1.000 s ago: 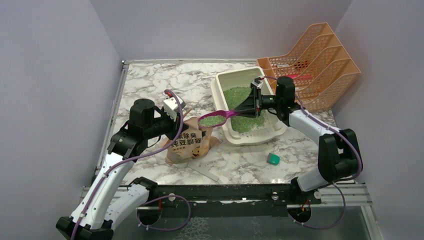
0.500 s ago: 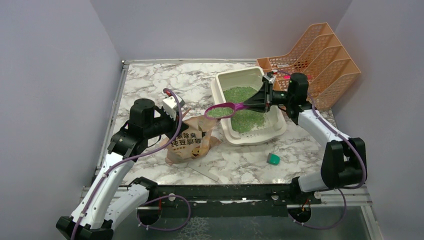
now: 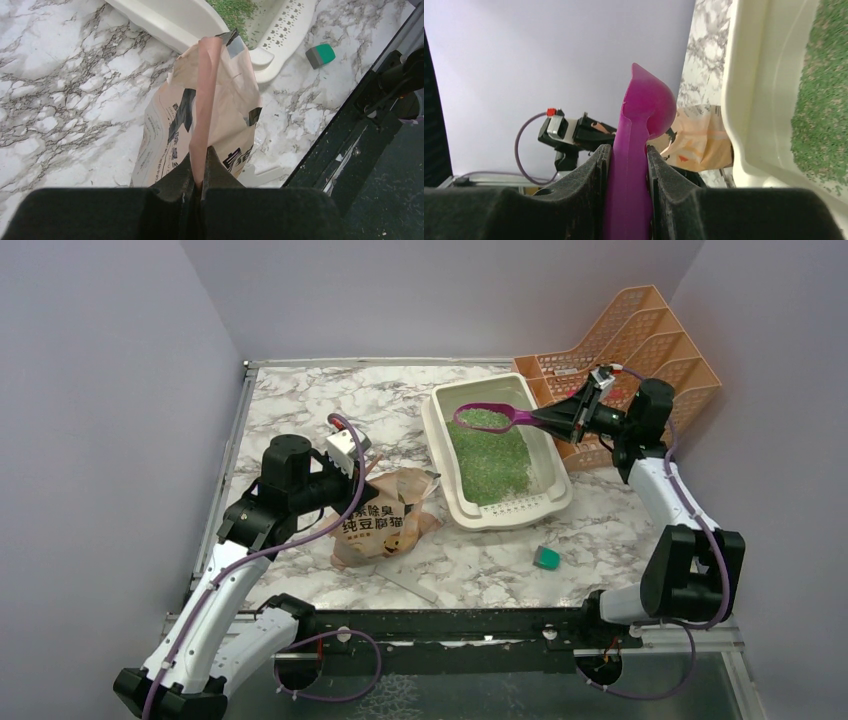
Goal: Fill the litter box with clean litter
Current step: Pour the cat litter into the litter box.
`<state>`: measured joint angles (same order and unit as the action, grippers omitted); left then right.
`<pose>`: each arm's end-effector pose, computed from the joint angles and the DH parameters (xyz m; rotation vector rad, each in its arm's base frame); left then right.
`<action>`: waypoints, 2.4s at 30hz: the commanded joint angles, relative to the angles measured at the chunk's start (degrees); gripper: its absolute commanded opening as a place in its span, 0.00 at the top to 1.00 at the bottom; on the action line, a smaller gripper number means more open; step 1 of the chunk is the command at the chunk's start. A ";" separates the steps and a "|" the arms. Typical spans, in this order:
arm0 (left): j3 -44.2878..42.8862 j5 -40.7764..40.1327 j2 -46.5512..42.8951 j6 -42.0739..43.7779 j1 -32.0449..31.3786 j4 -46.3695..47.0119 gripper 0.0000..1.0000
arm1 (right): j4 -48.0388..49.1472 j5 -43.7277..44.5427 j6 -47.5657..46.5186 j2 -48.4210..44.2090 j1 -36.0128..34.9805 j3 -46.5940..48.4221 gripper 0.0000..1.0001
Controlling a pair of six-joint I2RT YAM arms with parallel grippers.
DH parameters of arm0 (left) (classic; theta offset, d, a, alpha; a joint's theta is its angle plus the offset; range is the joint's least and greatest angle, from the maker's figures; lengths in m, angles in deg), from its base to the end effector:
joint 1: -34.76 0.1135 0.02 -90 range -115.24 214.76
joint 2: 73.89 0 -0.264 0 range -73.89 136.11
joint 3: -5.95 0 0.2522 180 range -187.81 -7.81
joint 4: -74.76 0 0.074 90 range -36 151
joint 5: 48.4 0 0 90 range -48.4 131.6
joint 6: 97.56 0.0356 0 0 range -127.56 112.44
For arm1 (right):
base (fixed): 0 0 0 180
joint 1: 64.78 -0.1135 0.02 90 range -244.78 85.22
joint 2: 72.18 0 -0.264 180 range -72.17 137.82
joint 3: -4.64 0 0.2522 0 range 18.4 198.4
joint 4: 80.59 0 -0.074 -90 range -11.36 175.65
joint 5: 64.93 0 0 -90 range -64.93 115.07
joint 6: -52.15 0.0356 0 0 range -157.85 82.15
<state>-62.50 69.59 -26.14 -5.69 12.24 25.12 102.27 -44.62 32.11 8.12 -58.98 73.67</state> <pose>0.1513 -0.0808 0.3470 0.7342 1.9579 -0.7259 0.3101 0.0021 0.3118 0.2396 1.9854 1.7969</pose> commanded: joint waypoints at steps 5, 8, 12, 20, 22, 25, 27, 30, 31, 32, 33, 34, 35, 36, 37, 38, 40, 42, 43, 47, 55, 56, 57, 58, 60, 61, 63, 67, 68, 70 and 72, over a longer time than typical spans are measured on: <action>-1.89 2.60 -1.90 -3.22 -0.06 4.11 1.00 | -11.49 9.93 -10.95 0.09 3.25 4.28 0.99; -2.08 2.39 -2.33 -3.60 -0.07 3.89 1.00 | -22.65 18.22 -19.38 -0.68 3.24 6.66 0.99; -1.97 1.78 -2.94 -3.49 -0.06 3.18 1.00 | -26.67 22.87 -23.25 -0.54 3.25 7.69 0.99; -2.41 0.67 -3.80 -3.26 -0.06 1.74 1.00 | -26.90 30.77 -23.43 3.15 1.02 9.47 0.99; -2.63 0.54 -3.83 -2.79 -0.06 1.45 1.00 | -26.50 33.59 -24.08 5.07 -1.19 11.19 0.99; -3.24 0.32 -3.54 -2.40 -0.06 0.91 1.00 | -24.19 35.52 -22.81 7.89 -2.02 12.53 0.99; -3.47 0.29 -3.63 -2.48 -0.06 0.85 1.00 | -22.76 36.66 -22.11 9.23 -2.43 13.39 0.99; -3.57 0.71 -3.77 -2.49 -0.11 0.80 1.00 | -22.08 36.45 -22.04 10.50 -2.96 14.61 0.99; -3.60 0.70 -3.91 -2.48 -0.07 0.75 1.00 | -22.12 36.16 -22.19 10.52 -3.00 14.75 0.99; -3.64 0.71 -4.01 -2.60 -0.07 0.76 1.00 | -22.47 35.57 -22.49 10.57 -3.05 14.86 0.99; -3.58 0.68 -3.99 -2.72 -0.06 0.80 1.00 | -23.12 34.94 -23.14 10.56 -3.00 14.99 0.99; -3.56 0.67 -4.06 -2.74 -0.06 0.79 1.00 | -24.37 34.15 -23.83 10.42 -3.01 15.12 0.99; -3.53 0.66 -4.00 -2.75 -0.06 0.83 1.00 | -25.53 33.64 -24.65 10.09 -3.04 14.95 0.99; -3.49 0.70 -3.91 -2.75 -0.06 0.80 1.00 | -26.40 33.38 -25.50 9.33 -3.00 14.34 0.99; -3.49 0.72 -3.83 -2.75 -0.06 0.81 1.00 | -27.41 33.28 -26.16 8.40 -3.03 13.49 0.99; -3.49 0.75 -3.79 -2.70 -0.06 0.80 1.00 | -28.18 33.64 -26.81 7.04 -2.99 12.33 0.99; -3.40 0.91 -3.65 -2.53 -0.06 0.78 1.00 | -30.00 34.97 -27.60 4.25 -2.72 9.90 0.99; -3.32 1.32 -3.52 -2.21 -0.06 0.73 1.00 | -31.80 35.26 -28.29 1.50 -2.08 7.52 0.99; -3.27 1.63 -3.44 -2.14 -0.06 0.78 1.00 | -32.42 34.99 -28.50 0.06 -1.73 6.30 0.99; -2.90 2.48 -2.94 -2.13 -0.06 0.76 1.00 | -36.09 34.95 -29.72 -5.92 -0.50 2.86 0.99; -2.46 3.10 -2.68 0.67 -0.06 0.61 1.00 | -43.96 39.17 -32.55 -16.27 1.18 -1.11 0.99; -2.44 2.87 -2.86 1.01 -0.06 0.63 1.00 | -44.14 39.76 -32.47 -17.34 1.56 -1.61 0.99; -2.55 2.71 -2.84 1.37 -0.06 0.41 1.00 | -44.21 40.02 -32.24 -18.04 1.82 -1.72 0.99; -2.79 2.65 -2.76 1.73 -0.06 0.24 1.00 | -44.02 40.08 -31.96 -18.50 2.08 -1.80 0.99; -3.39 2.54 -2.53 2.19 -0.11 -0.21 1.00 | -43.36 40.38 -31.69 -18.49 2.38 -1.16 0.99; -3.60 2.47 -2.42 2.27 -0.07 -0.37 1.00 | -42.59 40.63 -31.52 -18.03 2.44 -0.74 0.99; -3.74 2.42 -2.45 2.39 -0.09 -0.42 1.00 | -40.46 40.76 -31.17 -16.37 2.69 0.38 0.99; -3.58 2.64 -2.48 2.17 -0.06 -0.42 1.00 | -33.51 37.29 -29.04 -9.89 2.68 3.38 0.99; -3.58 2.66 -2.42 2.17 -0.06 -0.46 1.00 | -30.83 35.98 -28.41 -8.16 2.67 3.70 0.99; -3.64 2.60 -2.41 2.28 -0.06 -0.43 1.00 | -27.36 35.03 -26.99 -4.66 2.72 4.99 0.99; -3.75 2.52 -2.38 2.32 -0.06 -0.47 1.00 | -25.80 34.78 -26.52 -0.57 2.62 7.12 0.99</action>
<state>-63.29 69.77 -27.87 -3.61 12.24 21.80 67.38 -7.07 3.21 2.22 -56.66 76.58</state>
